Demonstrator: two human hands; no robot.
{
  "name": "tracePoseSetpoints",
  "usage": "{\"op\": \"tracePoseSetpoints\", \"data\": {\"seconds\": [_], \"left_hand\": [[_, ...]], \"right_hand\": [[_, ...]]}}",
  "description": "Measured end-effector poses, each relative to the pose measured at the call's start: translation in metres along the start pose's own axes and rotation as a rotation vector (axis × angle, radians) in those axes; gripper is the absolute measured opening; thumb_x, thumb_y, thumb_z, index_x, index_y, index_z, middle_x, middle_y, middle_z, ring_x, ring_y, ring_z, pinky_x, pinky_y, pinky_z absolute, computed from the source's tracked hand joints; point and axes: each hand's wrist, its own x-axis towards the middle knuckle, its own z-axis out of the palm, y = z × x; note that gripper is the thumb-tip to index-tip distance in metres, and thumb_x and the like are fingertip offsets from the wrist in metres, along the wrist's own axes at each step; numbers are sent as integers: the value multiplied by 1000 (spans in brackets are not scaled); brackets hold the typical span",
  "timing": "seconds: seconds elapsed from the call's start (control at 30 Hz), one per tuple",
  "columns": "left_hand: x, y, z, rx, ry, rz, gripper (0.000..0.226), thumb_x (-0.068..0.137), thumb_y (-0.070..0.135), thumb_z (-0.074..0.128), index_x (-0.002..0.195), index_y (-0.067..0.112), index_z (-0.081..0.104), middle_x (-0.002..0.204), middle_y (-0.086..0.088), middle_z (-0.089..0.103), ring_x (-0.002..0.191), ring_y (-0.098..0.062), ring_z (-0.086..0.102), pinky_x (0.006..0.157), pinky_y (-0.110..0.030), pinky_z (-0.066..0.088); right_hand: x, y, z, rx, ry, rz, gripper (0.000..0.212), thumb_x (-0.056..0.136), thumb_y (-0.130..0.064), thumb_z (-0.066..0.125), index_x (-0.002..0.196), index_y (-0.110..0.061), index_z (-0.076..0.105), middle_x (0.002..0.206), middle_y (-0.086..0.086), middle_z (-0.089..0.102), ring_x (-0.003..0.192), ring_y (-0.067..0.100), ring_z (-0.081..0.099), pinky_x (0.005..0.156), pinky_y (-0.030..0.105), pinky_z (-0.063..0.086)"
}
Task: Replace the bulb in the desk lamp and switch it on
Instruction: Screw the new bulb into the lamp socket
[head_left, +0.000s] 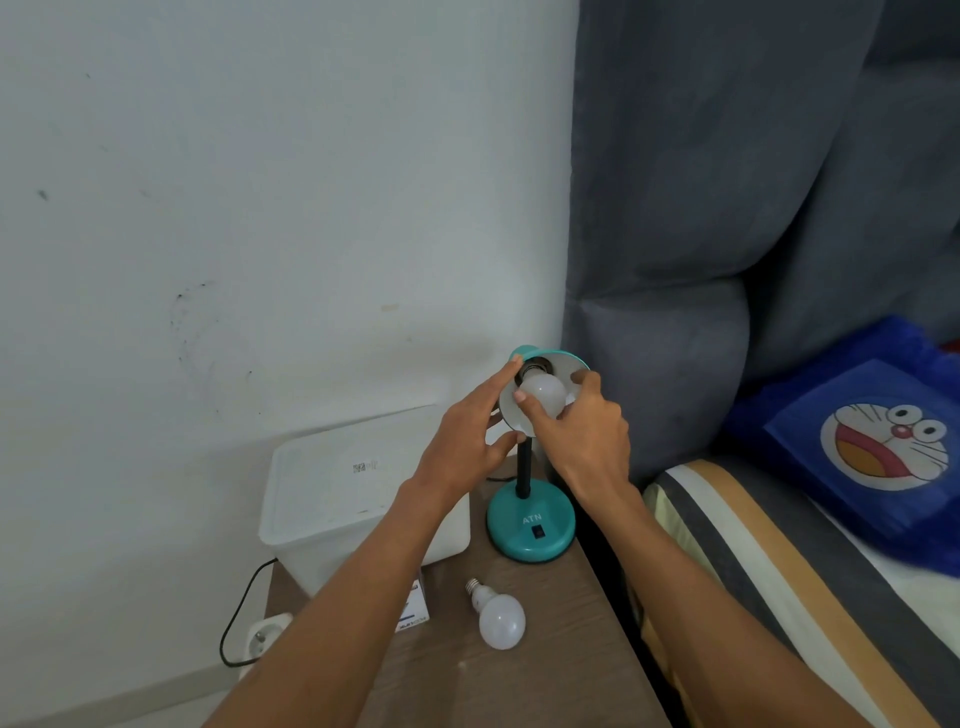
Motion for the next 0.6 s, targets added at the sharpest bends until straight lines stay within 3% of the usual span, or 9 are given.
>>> {"op": "tracePoseSetpoints", "data": {"seconds": [0.1, 0.17, 0.23, 0.3, 0.43, 0.6], "left_hand": [[-1, -1, -2, -16, 13, 3, 91, 90, 11, 78, 157, 42, 25, 160, 3, 43, 139, -16, 52, 110, -33, 50], [-1, -1, -2, -13, 7, 4, 92, 89, 11, 79, 158, 40, 26, 160, 3, 43, 139, -16, 53, 110, -33, 51], [-1, -1, -1, -9, 8, 3, 91, 89, 13, 79, 158, 40, 26, 160, 3, 43, 139, -17, 53, 110, -30, 50], [0, 0, -1, -8, 11, 1, 91, 89, 14, 79, 157, 42, 25, 160, 3, 43, 139, -17, 53, 110, -26, 49], [0, 0, 0, -7, 22, -13, 90, 89, 16, 79, 157, 42, 25, 159, 1, 45, 138, -20, 54, 110, -37, 51], [-2, 2, -1, -8, 18, -24, 89, 91, 14, 78, 156, 43, 24, 161, 3, 42, 140, -18, 52, 110, -38, 51]], "right_hand": [[-1, 2, 4, -18, -22, -39, 71, 79, -59, 72, 131, -20, 43, 106, 8, 70, 99, 29, 67, 76, 37, 53], [-1, 3, 5, 2, -17, -10, 59, 85, -61, 64, 120, -14, 55, 97, 7, 70, 91, 28, 68, 68, 32, 50], [0, 2, 5, 39, -17, 39, 64, 87, -71, 50, 101, -11, 66, 86, 4, 69, 79, 23, 66, 61, 28, 48], [1, 1, 4, 28, -15, 63, 70, 86, -77, 42, 93, -12, 69, 83, 2, 67, 79, 23, 66, 62, 30, 52], [0, -4, -1, 4, 22, 70, 67, 86, -71, 53, 123, -14, 53, 107, 7, 68, 100, 30, 66, 70, 31, 46], [-3, -2, 2, 14, 5, -47, 68, 79, -62, 71, 128, -23, 43, 109, 6, 68, 98, 27, 67, 76, 38, 56]]}}
